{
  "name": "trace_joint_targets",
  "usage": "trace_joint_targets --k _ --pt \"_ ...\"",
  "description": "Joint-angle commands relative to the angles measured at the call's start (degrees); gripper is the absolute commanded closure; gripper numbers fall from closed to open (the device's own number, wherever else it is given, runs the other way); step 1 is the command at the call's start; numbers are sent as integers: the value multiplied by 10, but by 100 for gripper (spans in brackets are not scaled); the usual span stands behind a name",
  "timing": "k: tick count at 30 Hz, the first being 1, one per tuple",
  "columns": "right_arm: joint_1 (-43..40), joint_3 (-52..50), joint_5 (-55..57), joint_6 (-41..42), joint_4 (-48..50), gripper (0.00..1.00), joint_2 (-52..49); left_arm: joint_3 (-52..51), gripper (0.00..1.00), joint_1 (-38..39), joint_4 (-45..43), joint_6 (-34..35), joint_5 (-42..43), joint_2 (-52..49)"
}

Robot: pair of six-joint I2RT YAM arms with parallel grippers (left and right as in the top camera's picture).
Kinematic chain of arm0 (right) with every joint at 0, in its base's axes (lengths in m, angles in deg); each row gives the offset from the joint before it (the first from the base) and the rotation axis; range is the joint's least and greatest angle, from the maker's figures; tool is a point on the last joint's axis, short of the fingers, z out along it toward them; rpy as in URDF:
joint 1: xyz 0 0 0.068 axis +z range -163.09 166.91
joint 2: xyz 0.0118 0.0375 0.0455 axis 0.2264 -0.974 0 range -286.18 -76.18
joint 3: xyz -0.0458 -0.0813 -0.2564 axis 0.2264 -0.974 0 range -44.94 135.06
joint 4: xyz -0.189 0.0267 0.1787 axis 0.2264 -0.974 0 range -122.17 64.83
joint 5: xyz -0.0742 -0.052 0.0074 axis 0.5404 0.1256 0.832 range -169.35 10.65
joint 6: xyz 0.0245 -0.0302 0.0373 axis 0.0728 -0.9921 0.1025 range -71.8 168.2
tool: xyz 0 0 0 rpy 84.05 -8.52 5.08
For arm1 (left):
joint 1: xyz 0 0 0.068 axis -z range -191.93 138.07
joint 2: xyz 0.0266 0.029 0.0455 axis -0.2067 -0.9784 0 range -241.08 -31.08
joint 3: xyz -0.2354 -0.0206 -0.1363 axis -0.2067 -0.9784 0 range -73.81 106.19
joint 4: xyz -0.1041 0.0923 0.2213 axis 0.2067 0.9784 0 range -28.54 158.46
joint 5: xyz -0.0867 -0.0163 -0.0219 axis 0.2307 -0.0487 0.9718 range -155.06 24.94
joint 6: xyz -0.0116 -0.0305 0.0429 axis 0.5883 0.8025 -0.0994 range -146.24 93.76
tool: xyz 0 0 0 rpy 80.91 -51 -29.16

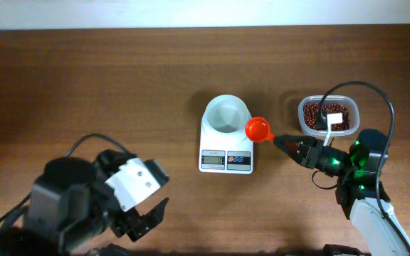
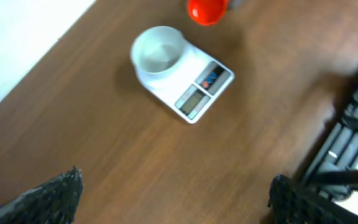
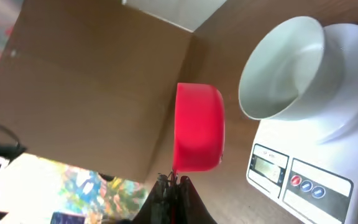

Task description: Scoop and weigh 50g on scale

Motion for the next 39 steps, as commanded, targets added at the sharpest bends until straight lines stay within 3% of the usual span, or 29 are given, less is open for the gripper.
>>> trace_joint_targets --k 1,4,11,14,16,17,21,23,28,30,32,34,36,37,38,39 --pt "-49 8 -50 -61 7 96 0 -2 1 -3 5 -94 63 -44" --pt "-105 8 -88 -93 7 96 17 -2 1 -28 11 -117 66 -85" --pt "-112 8 -84 -138 22 96 66 -19 1 -216 23 -302 248 -156" --pt "-112 24 -85 -129 40 96 78 -65 1 -229 22 -369 312 -164" --pt "-108 43 -70 -126 40 96 81 -85 1 -229 6 -369 323 -164" --pt "-94 50 -36 -122 40 96 81 -91 1 -229 -17 -348 330 -164" --pt "-12 50 70 -139 1 96 81 -94 1 -204 -200 -143 335 -168" --pt "-7 51 70 -146 -11 96 82 -94 1 -151 -214 -89 292 -170" --pt "-7 118 52 -151 -87 96 82 -94 1 -1 -208 -86 271 -172" --pt "-7 174 50 -156 -219 96 82 -94 1 11 -210 -86 317 -172" --pt "-7 188 19 -221 -299 96 82 -94 1 11 -210 -86 359 -172" --pt "-8 188 -29 -271 -353 96 82 -94 1 11 -212 -82 341 -172" --pt "-8 188 -87 -262 -371 96 82 -94 1 11 -217 19 276 -172" --pt "-8 188 -107 -263 -370 96 82 -94 1 11 -228 122 206 -171" --pt "-8 188 -89 -288 -370 96 82 -94 1 11 -231 232 109 -166" --pt "-8 188 -11 -296 -372 96 82 -94 1 12 -237 259 74 -158"
